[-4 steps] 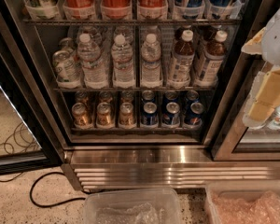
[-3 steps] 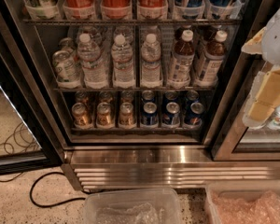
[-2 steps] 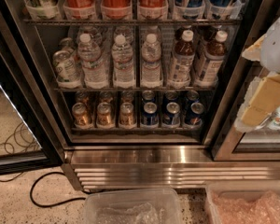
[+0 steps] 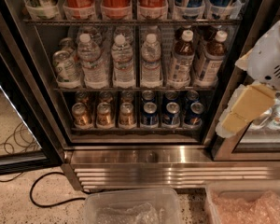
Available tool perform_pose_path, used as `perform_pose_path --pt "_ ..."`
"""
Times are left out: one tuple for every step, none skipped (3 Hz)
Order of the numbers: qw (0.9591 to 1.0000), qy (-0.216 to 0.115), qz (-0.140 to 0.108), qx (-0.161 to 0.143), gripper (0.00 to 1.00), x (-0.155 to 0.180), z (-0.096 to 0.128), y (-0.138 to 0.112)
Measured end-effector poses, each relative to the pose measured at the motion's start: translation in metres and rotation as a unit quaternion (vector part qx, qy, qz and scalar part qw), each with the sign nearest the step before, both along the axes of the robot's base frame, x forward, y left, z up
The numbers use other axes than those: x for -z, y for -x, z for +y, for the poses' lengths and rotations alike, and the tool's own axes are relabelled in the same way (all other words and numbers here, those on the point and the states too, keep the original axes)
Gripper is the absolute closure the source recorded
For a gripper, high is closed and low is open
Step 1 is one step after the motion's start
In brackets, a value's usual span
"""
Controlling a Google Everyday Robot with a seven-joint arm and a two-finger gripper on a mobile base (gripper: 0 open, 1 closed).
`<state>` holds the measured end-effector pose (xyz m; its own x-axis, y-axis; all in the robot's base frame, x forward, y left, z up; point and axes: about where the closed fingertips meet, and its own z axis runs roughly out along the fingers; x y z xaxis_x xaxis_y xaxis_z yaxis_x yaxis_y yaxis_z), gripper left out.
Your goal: Pick blue plastic bottle from middle shelf of fridge
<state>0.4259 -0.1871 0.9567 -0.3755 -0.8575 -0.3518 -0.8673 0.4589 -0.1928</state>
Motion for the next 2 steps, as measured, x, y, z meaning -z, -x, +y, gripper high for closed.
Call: perform_pose_path --pt "0.9989 -0.028 0.008 0.037 0.0 0.014 0.008 0.007" --pt "0.9875 -0.105 0.036 0.112 0.0 0.049 0.028 0.022"
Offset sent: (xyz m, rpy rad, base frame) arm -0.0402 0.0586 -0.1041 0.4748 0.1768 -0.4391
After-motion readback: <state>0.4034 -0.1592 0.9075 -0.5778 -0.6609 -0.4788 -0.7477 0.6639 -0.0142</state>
